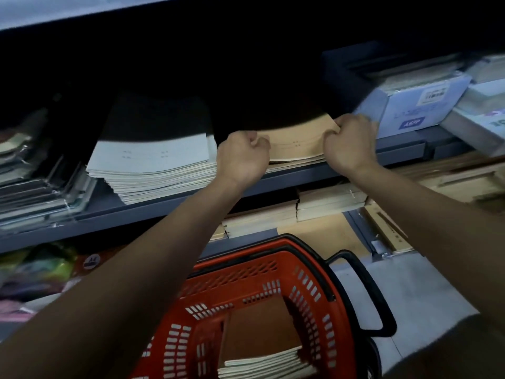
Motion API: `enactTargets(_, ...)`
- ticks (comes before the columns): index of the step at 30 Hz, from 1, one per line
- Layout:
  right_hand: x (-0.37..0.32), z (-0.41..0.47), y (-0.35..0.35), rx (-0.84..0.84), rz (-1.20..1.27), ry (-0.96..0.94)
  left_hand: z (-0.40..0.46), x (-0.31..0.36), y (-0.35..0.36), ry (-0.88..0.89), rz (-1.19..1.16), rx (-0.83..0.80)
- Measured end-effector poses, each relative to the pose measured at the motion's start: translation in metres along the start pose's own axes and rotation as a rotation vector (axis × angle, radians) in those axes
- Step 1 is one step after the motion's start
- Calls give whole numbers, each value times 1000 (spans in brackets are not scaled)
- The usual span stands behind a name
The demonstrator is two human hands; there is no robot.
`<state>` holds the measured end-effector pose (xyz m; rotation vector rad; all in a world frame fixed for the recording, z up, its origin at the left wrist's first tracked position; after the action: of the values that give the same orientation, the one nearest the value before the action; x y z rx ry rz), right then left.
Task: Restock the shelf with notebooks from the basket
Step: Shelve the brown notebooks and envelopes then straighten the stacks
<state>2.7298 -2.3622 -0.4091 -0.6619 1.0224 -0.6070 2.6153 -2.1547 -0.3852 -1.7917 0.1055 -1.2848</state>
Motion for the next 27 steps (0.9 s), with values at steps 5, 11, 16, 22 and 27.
enactTargets(5, 4, 4, 8, -76, -130, -92, -9, 2, 16, 126, 235, 20)
enactTargets(11, -2, 1, 7, -61, -127, -230, -18, -5, 13, 119, 217, 77)
enactTargets(16, -11, -15, 9, -105, -212, -348, -19, -12, 3, 64, 112, 123)
enactTargets(22, -12, -30, 1, -186, -249, -398, -25, -15, 3, 72, 125, 190)
enactTargets(27, -15, -30, 3, -214, -274, -378, -30, -14, 4, 109, 194, 211)
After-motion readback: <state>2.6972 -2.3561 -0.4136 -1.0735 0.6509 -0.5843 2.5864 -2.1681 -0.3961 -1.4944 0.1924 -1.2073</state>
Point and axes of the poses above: each hand's wrist, its own z-axis towards the middle knuckle, its own y-axis out of the palm, x = y × z, the point moved 9 cm from there along z, towards the middle knuckle, and after that the axes turned 13 degrees about -y, right-handed, at the moved point
